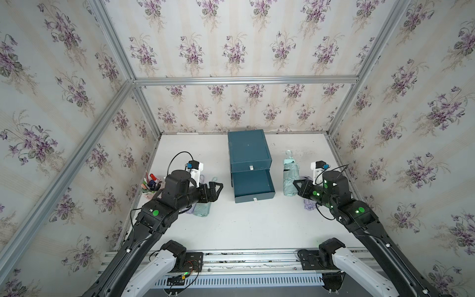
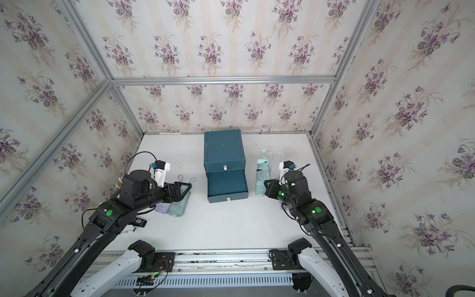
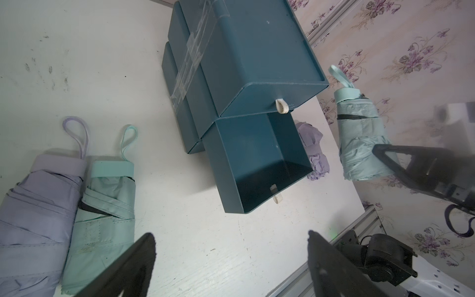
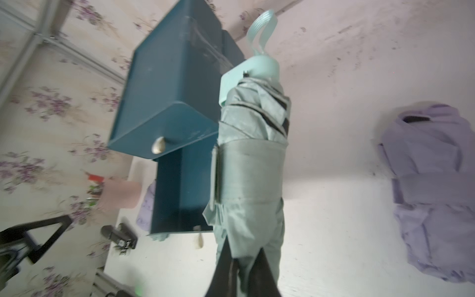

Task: Place the umbrella in the drawer by color
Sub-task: Pick up the umbrella from the center of the board, then place the umbrella in the drawer.

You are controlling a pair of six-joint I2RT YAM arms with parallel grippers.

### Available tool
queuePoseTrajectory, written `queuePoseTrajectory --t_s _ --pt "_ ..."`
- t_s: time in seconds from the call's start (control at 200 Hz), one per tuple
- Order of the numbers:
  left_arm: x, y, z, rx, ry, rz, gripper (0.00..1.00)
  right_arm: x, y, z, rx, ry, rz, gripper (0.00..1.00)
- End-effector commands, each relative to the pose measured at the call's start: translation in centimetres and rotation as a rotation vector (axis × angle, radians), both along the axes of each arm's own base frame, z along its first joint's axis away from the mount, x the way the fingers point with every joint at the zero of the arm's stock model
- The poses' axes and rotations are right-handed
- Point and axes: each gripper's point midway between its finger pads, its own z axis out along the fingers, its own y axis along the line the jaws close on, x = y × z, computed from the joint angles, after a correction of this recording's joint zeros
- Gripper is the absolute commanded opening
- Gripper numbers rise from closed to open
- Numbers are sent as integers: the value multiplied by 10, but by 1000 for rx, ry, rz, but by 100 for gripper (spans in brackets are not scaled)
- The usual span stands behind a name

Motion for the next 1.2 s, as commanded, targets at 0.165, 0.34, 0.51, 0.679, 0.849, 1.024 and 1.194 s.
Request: queuePoseTrajectory --t_s 0.165,0.34,0.51,0.679,0.849,1.024,1.194 --pt "19 -18 17 -15 1 -49 96 -46 61 53 182 -94 332 0" --pt "44 -30 24 2 33 -53 96 -60 81 51 172 -24 389 0" --pt "70 -42 22 68 112 -78 96 -55 79 22 53 175 325 0" --pt "93 -54 19 103 121 -112 96 -55 86 10 48 276 323 0" --pt "116 -53 1 186 149 -91 96 -46 105 1 26 367 358 0" --pt "134 -59 -14 226 194 -93 93 -32 122 0 35 443 358 0" --pt "143 -59 -26 252 214 -77 89 -19 127 -10 37 502 322 0"
